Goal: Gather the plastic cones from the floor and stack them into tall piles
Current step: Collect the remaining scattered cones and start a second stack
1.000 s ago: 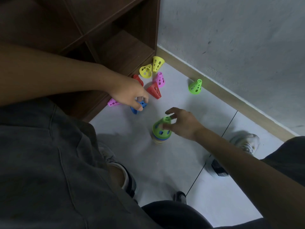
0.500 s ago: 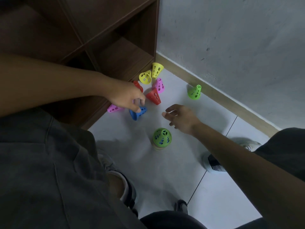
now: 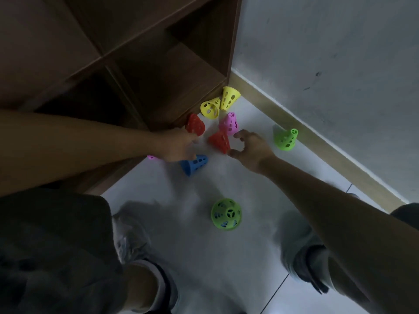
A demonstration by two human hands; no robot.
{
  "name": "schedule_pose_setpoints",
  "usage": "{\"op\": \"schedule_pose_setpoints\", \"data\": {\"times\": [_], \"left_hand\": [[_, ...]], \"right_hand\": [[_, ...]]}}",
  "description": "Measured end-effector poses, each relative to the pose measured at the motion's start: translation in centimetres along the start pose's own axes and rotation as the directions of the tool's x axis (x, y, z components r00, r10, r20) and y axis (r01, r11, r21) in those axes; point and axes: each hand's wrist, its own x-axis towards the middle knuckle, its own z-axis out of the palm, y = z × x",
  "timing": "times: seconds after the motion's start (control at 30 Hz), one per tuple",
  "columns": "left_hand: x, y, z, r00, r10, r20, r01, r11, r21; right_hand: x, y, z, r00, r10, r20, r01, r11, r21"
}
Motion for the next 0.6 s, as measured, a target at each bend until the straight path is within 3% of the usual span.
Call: {"op": "schedule_pose_setpoints", "data": {"times": [0.23,0.3,0.43,0.6], "left_hand": [[4.6,-1.6,4.1,0.978,-0.160,-0.137,0.131,0.971,-0.201],[5.4,-2.2,5.1,0.977,-0.168,-0.129,0.138,0.967,-0.212],[6.6,-3.2,6.6,0.964,-0.260,-0.060,0.255,0.964,-0.079],[6.9,-4.0,8.6,0.955,-0.296,-0.004,0.294,0.951,-0.099]], "right_hand": [[5.2,0.6,1.4,0.998,-0.022,0.067,0.023,0.999,-0.025],[6.2,0.6,2.0,0.996,-0.035,0.084,0.038,0.998,-0.043],[7.4,0.5,3.5,0.988,-0.095,0.125,0.102,0.993,-0.052],[8.5,0.5,5.7,0.985,-0.096,0.146,0.116,0.984,-0.134]]}}
